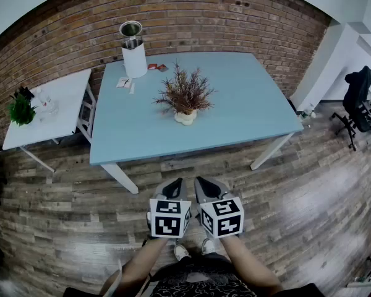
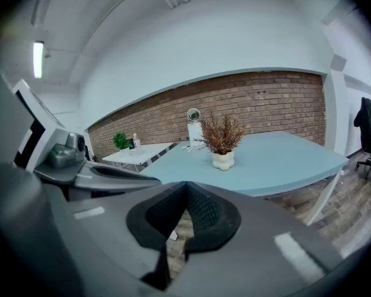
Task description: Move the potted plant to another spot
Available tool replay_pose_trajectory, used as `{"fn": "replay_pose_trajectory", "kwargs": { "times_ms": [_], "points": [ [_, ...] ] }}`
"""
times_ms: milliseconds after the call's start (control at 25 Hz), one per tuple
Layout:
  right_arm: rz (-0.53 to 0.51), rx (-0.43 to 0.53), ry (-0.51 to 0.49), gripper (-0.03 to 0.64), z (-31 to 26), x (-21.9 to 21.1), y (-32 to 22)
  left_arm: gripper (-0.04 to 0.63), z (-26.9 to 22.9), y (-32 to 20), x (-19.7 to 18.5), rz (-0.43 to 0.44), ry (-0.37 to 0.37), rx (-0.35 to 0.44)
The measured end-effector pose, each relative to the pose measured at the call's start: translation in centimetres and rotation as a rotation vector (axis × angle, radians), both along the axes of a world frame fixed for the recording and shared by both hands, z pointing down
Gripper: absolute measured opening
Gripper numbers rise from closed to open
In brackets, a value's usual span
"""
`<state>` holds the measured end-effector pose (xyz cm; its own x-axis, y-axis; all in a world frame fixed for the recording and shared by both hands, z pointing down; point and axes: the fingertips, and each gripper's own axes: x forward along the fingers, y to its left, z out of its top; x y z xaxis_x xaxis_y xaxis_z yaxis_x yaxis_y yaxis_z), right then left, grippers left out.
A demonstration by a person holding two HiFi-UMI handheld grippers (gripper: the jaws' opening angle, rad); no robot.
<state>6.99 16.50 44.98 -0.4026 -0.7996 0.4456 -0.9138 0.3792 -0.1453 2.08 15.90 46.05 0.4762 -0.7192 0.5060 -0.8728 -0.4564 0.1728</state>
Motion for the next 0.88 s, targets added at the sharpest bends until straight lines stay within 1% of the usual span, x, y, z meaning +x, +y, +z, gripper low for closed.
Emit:
{"fn": "replay_pose_trajectory", "kwargs": {
  "times_ms": [240,480,600,880],
  "points": [
    [0.003,0.015,0.014,0.006,0.0,-0.9,-0.1,0.0,0.2,0.1,-0.8,0.006,0.002,-0.007],
    [0.0,0.015,0.024,0.006,0.2,-1.4,-0.9,-0.003,0.1,-0.7,-1.7,-0.017,0.001,-0.01],
    [0.001,0.009,0.044,0.006,0.7,-1.1,-1.2,-0.003,0.3,-1.1,-1.5,-0.015,0.0,-0.015],
    [0.009,0.01,0.038,0.006,1.3,-0.5,-3.2,-0.005,1.0,-2.7,-0.7,-0.008,-0.016,-0.021]
  ]
}}
